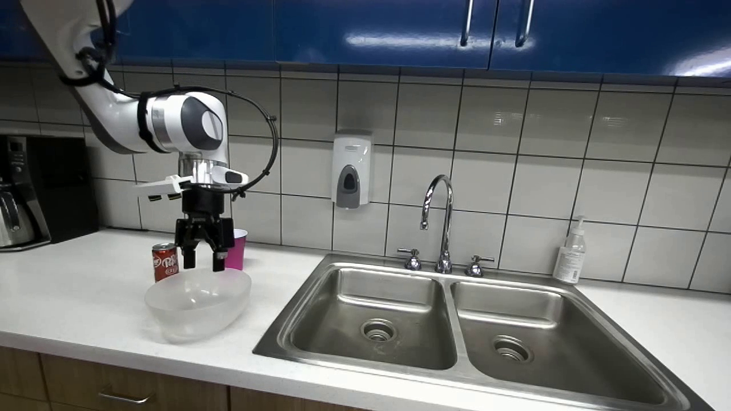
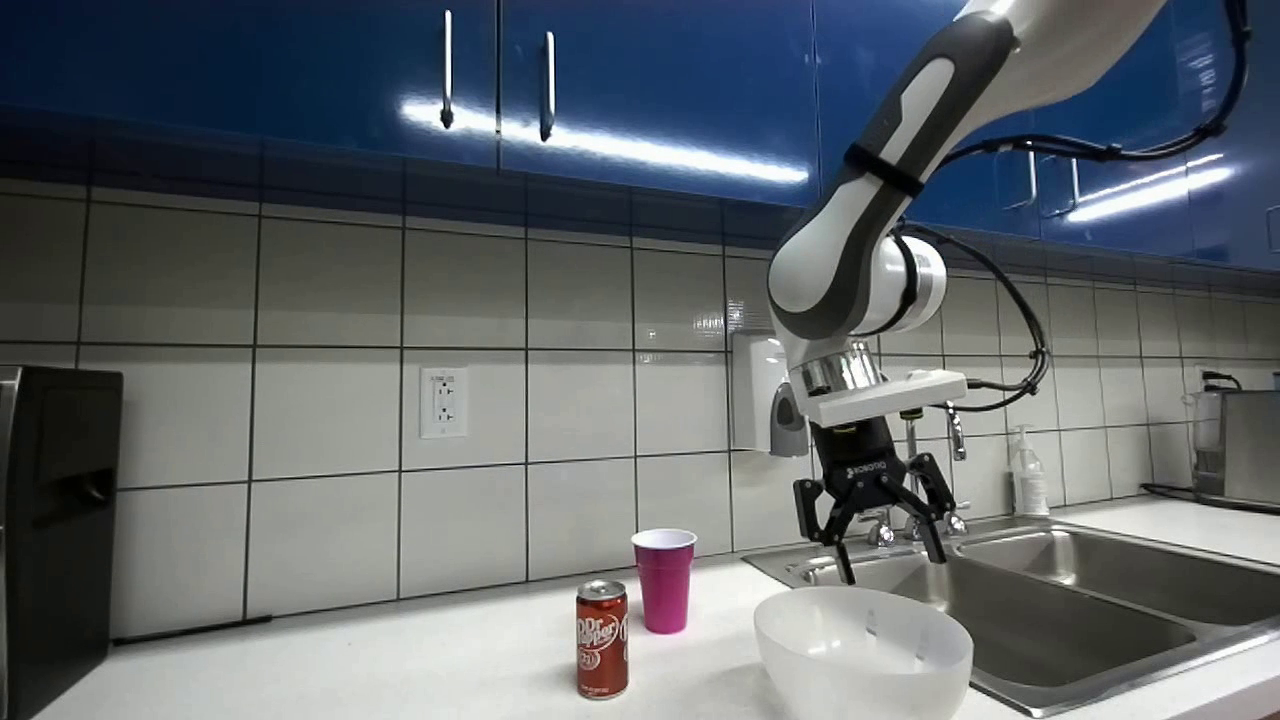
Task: Put the plastic bowl in the left sink
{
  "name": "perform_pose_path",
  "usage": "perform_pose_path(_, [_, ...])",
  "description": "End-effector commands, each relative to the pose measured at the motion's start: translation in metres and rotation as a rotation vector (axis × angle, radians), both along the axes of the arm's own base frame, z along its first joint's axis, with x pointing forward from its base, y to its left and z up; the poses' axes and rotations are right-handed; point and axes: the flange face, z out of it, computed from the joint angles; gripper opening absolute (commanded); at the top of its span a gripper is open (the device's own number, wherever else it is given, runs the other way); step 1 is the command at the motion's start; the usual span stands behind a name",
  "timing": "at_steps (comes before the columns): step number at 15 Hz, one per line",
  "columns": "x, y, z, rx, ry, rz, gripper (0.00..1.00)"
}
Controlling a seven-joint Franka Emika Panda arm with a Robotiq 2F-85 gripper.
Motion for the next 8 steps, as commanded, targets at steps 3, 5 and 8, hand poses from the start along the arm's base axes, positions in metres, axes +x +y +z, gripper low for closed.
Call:
perform_pose_path(3, [0.036, -0.027, -0.021, -0.049, 0.004, -0.017, 1.00])
perform_pose_path(5, [0.042, -0.036, -0.027, -0.052, 0.008, -0.027, 1.00])
perform_pose_path(8, [0.047, -0.044, -0.038, -0.046, 0.013, -0.032, 1.00])
